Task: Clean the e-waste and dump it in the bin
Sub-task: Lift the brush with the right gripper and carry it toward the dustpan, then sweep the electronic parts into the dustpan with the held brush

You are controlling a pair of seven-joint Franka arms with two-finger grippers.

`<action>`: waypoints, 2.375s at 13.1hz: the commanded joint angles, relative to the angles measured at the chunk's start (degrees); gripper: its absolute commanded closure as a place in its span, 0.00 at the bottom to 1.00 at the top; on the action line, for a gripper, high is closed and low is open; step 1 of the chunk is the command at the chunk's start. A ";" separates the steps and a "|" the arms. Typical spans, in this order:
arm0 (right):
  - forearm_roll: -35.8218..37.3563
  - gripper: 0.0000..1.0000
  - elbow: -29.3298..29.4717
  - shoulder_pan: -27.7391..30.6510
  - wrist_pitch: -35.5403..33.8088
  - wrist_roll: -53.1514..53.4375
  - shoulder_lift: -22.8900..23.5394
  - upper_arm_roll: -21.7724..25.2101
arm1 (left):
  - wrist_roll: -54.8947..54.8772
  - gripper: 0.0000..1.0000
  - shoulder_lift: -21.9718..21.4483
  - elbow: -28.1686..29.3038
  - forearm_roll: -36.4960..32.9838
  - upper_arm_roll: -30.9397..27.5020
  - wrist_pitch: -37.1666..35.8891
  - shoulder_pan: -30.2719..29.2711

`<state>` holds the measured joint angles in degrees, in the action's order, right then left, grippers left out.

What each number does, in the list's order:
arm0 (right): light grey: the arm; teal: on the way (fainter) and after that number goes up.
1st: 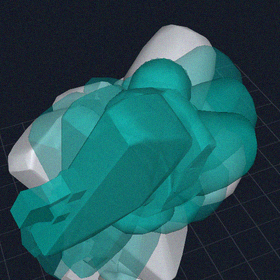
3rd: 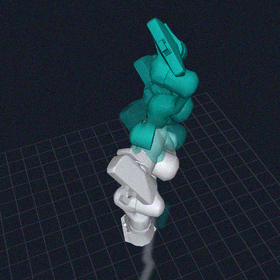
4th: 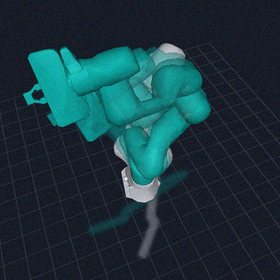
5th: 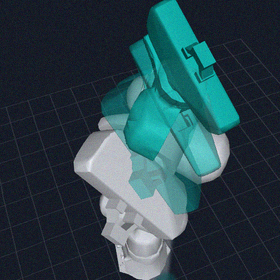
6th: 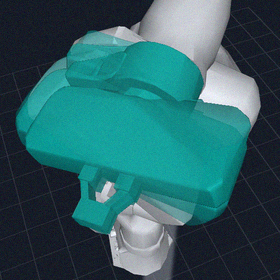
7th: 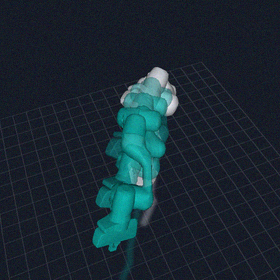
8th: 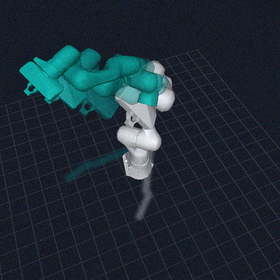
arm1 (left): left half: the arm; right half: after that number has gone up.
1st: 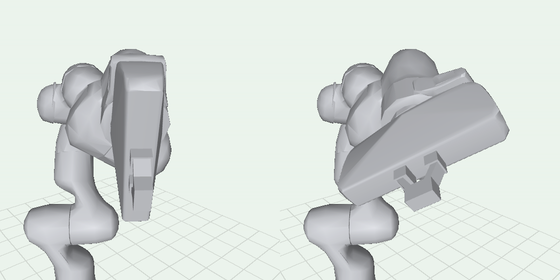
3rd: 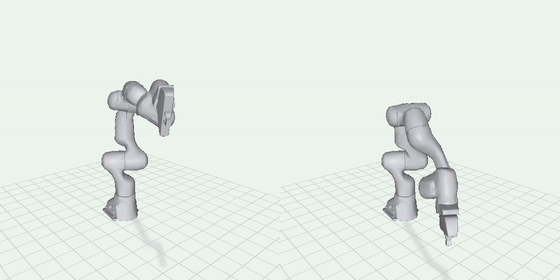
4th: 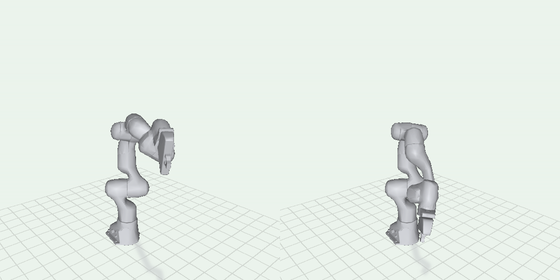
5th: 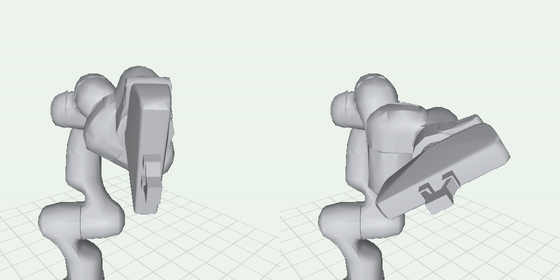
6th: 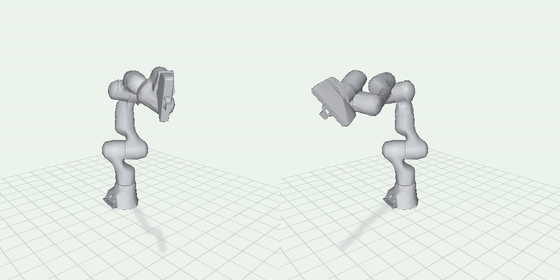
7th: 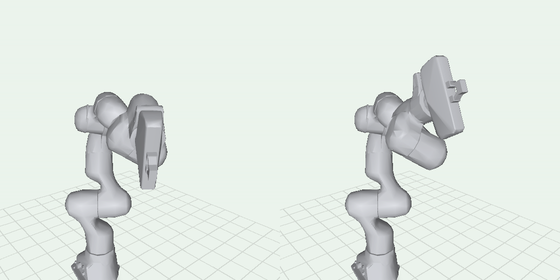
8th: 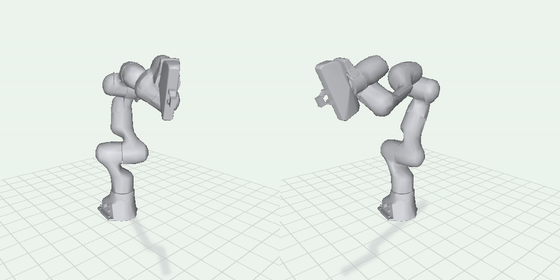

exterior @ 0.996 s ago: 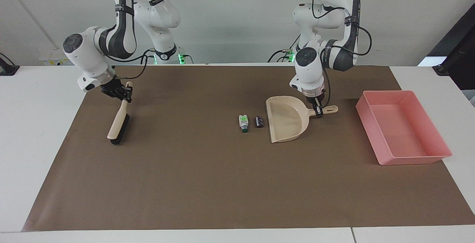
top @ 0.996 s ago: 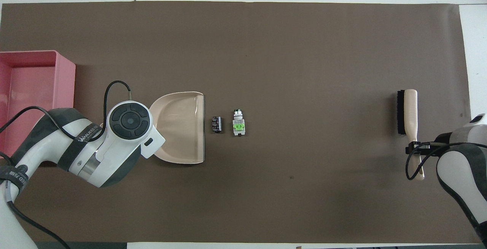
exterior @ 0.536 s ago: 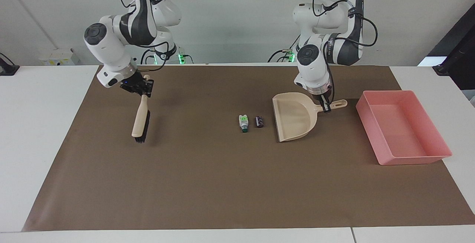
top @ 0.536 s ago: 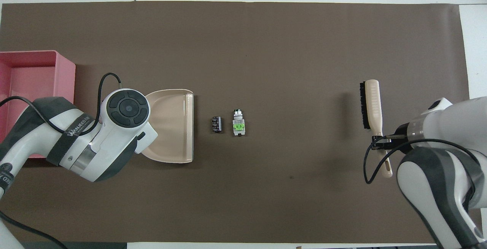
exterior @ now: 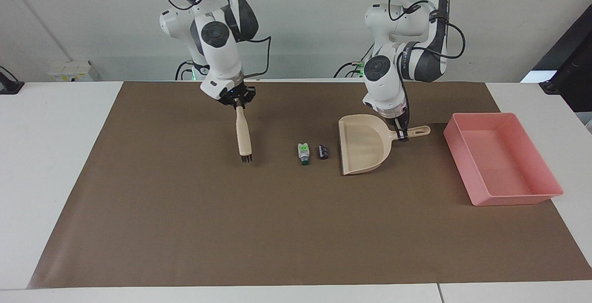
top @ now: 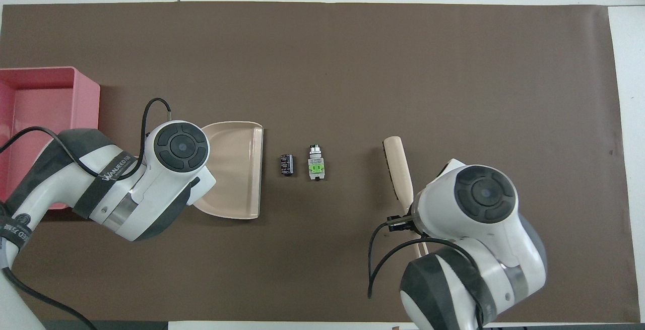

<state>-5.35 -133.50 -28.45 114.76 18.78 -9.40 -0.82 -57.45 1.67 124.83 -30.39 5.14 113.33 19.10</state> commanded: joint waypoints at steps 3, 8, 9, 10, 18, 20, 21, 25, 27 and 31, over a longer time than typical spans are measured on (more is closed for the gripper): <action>3.24 1.00 8.76 -5.03 2.21 7.57 8.25 0.21 | 1.81 1.00 -0.09 1.64 -1.08 -0.22 3.03 0.50; 7.11 1.00 15.54 -10.91 4.77 16.45 19.41 0.21 | 5.33 1.00 0.96 2.44 -1.08 -0.22 3.21 2.79; 7.11 1.00 15.63 -11.45 4.86 16.46 19.60 0.21 | 5.33 1.00 0.88 2.52 -1.08 -0.22 3.13 2.79; 7.11 1.00 15.55 -12.15 4.95 16.55 19.77 -0.06 | 5.42 1.00 0.70 3.05 -1.08 -0.22 2.78 2.87; -7.53 1.00 21.52 -19.27 13.44 16.81 26.10 -2.25 | 5.42 1.00 0.17 4.37 -1.08 -0.22 3.30 2.43; -14.82 1.00 21.96 -19.10 17.67 12.80 27.50 -3.83 | 5.42 1.00 0.17 4.72 -1.08 -0.22 4.00 2.26; -21.74 1.00 22.83 -19.27 20.91 8.94 28.38 -4.19 | 5.33 1.00 0.09 4.90 -1.08 -0.22 4.70 2.26; -26.73 1.00 24.34 -19.45 20.52 8.45 27.78 -4.10 | 4.98 1.00 0.00 5.07 -0.99 -0.13 6.37 1.65; -23.67 1.00 23.29 -19.27 18.41 14.67 24.45 -3.58 | 4.80 1.00 0.00 5.77 -0.55 -0.13 8.48 0.59; -15.41 1.00 20.47 -16.64 9.81 20.49 15.48 -3.57 | -0.71 1.00 -0.09 5.17 4.26 -0.31 9.45 -0.72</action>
<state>-23.74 -110.03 -46.64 127.63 36.73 11.27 -4.12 -54.40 2.53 129.13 -28.99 4.88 120.59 19.67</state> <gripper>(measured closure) 0.740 0.665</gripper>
